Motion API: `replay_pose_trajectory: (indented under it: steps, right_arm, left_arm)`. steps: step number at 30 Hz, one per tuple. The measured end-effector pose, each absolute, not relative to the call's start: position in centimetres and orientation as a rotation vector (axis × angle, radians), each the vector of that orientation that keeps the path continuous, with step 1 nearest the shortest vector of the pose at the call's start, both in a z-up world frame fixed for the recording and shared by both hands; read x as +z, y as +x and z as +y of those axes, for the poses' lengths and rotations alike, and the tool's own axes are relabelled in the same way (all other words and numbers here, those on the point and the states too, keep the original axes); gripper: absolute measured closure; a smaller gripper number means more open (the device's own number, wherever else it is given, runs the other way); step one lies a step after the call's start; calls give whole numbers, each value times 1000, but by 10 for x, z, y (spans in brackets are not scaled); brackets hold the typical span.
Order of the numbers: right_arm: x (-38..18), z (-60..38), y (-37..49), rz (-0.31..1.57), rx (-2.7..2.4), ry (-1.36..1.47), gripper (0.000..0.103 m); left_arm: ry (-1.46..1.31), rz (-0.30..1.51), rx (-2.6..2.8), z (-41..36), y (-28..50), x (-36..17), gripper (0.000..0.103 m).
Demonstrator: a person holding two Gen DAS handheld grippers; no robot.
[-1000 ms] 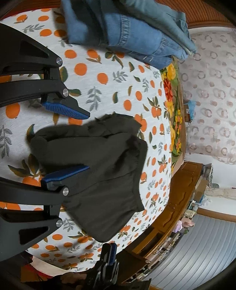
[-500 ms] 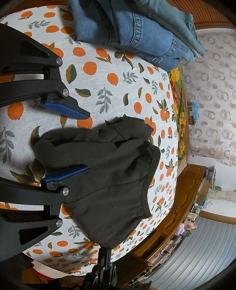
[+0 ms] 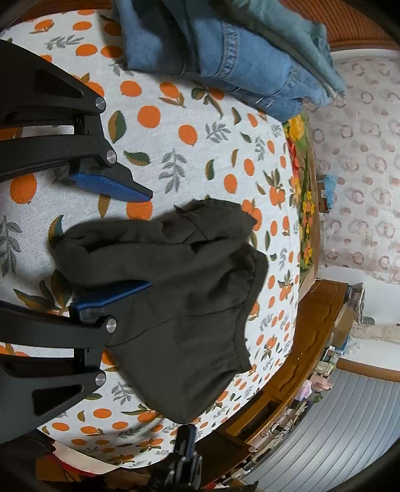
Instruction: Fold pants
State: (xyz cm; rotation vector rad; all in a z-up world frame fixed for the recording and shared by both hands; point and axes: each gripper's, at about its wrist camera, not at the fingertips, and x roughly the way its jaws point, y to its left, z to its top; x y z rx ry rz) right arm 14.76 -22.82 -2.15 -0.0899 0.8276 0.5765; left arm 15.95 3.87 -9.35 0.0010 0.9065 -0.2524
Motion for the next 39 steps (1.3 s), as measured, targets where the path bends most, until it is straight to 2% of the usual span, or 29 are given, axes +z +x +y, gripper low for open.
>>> replay_pose_trajectory:
  steps: [3,6,10,16,28,39]
  right_arm:
    - [-13,-230,149,796,572,-72,93]
    - [-13,-225,157,788,560,-81,80]
    - [-20,-216,172,806,552,-65,75]
    - [-28,-207,192,822,548,-42,54]
    - [-45,-193,231,901,524,-27,53]
    - [-48,-185,233,875,541,-66,53]
  left_arm:
    - [-3,887,-246,40,163,-86,49]
    - [-3,877,-237,39,170,-81,49]
    - [4,864,-231,38,181,-77,49]
    - [25,877,-230,33,198,-79,49]
    - [-3,904,-239,36,222,-88,49]
    - [-51,919,-267,38,230,-96,49]
